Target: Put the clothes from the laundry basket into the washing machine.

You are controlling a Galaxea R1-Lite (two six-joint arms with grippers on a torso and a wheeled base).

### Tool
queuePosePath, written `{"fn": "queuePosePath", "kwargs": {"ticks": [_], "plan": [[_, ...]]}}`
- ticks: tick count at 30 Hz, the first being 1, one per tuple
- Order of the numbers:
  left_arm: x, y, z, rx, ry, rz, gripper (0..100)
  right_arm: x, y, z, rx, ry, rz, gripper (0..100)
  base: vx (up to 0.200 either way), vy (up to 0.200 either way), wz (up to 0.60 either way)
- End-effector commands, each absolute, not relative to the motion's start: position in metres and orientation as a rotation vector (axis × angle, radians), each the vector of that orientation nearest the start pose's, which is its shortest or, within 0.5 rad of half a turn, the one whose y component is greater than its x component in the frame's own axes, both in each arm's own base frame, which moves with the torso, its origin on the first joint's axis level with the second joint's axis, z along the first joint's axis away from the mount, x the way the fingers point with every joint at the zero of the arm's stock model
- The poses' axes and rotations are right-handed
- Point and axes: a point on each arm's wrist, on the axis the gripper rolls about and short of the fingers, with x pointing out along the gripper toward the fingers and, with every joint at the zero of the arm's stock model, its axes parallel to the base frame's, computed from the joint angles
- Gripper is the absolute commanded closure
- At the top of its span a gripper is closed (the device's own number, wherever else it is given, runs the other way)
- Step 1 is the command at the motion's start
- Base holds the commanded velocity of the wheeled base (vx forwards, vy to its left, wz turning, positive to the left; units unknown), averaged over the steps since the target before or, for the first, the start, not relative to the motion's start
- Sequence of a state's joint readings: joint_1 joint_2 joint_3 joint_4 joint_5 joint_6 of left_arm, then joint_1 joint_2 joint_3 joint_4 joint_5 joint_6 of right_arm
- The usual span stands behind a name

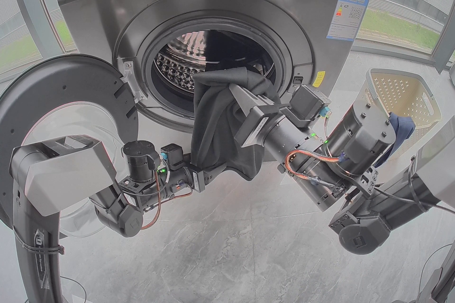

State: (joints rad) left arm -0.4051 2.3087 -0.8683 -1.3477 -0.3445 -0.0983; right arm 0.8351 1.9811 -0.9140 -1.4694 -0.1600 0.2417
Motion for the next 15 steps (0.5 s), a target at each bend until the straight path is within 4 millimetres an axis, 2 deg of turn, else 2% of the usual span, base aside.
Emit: {"fn": "queuePosePath", "kwargs": {"ticks": [1,8,11,13,15], "plan": [[0.354,-0.172,0.048,-0.088,0.143,-0.771,100,0.25,0.265,0.195,0.421,-0.272,0.699,100,0.0,0.0,0.0],[0.332,-0.174,0.049,-0.092,0.084,-0.805,100,0.254,0.259,0.19,0.422,-0.282,0.682,100,0.0,0.0,0.0],[0.303,-0.168,0.064,-0.081,0.078,-0.826,100,0.267,0.255,0.175,0.411,-0.269,0.651,100,0.0,0.0,0.0],[0.289,-0.165,0.072,-0.083,0.086,-0.839,100,0.269,0.256,0.168,0.405,-0.252,0.648,100,0.0,0.0,0.0],[0.263,-0.159,0.089,-0.089,0.079,-0.863,100,0.268,0.256,0.165,0.398,-0.238,0.647,100,0.0,0.0,0.0]]}}
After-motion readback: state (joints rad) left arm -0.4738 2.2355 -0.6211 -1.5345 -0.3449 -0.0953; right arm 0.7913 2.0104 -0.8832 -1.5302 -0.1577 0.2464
